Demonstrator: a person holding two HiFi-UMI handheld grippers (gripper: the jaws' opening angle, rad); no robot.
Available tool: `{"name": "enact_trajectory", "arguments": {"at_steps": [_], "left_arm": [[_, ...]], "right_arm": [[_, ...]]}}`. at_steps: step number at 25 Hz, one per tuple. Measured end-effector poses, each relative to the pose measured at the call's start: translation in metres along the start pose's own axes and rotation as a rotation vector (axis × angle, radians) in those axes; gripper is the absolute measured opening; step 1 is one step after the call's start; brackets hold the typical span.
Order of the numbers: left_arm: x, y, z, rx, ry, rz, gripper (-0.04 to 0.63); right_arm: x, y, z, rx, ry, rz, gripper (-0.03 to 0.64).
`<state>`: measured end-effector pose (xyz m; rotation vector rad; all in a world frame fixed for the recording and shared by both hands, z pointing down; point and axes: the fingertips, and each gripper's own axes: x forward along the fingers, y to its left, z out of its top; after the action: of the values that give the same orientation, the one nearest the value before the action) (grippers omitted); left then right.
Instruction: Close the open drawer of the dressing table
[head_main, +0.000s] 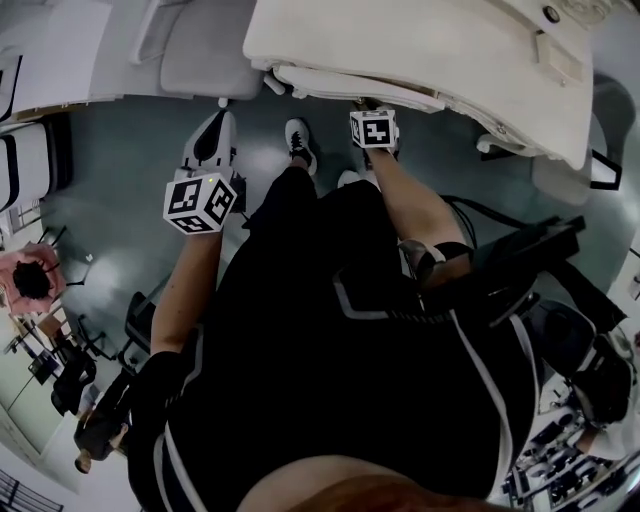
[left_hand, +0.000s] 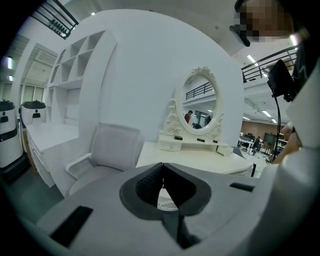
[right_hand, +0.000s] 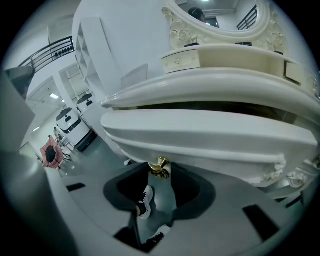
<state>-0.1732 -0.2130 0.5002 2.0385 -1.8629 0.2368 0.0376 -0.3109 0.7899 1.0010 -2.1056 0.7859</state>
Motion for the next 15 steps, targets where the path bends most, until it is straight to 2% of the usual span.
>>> {"name": "enact_trajectory", "arguments": {"at_steps": [15], "left_arm": [[0.016,0.019,0.008,0.047,0.026,-0.034,0.005]], "right_arm": [[0.015,-0.021,0.031,0.033,-0.087,-0.074,0.146]]}}
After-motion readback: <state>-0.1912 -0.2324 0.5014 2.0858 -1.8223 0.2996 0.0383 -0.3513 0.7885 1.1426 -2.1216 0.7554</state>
